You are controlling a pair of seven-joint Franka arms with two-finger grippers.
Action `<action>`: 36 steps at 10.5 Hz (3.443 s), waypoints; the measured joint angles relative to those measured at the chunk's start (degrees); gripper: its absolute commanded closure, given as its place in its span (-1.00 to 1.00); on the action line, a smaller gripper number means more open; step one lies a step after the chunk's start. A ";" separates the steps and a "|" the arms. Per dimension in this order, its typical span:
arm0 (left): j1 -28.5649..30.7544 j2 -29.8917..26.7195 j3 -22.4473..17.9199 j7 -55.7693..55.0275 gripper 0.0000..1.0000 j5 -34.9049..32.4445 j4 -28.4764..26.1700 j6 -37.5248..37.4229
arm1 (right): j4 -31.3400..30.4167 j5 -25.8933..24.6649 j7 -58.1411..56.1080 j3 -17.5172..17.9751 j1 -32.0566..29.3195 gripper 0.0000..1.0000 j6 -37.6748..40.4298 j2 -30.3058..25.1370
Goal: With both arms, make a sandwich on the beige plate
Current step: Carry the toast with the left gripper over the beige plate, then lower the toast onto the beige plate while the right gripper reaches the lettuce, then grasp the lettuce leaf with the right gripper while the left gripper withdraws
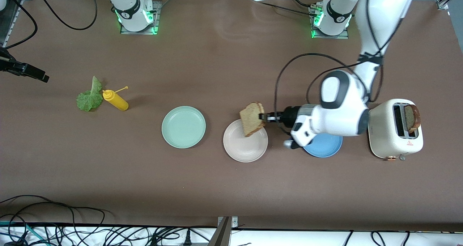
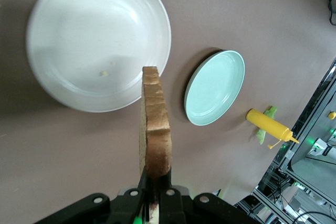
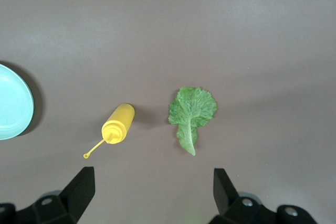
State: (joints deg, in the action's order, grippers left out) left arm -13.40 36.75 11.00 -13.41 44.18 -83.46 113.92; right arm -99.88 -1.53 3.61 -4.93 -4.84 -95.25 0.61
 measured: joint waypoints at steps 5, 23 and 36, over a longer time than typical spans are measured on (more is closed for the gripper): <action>-3.28 5.53 -0.19 4.46 1.00 0.01 1.73 7.33 | 0.02 0.00 -0.34 -0.09 0.00 -1.00 0.00 0.02; -3.48 10.67 -2.11 7.11 1.00 0.01 2.73 11.60 | -14.65 -0.23 -0.82 -1.26 0.00 -1.00 -16.52 15.37; -3.23 11.27 -3.91 8.20 -1.00 0.01 2.74 12.20 | -21.60 -1.36 -0.82 -6.60 -0.14 0.68 -24.42 25.47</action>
State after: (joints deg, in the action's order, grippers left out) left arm -16.63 48.02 7.09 -5.21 44.19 -80.71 126.12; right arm -121.48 -2.89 2.79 -11.53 -4.98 -119.67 26.08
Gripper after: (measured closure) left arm 0.189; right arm 0.150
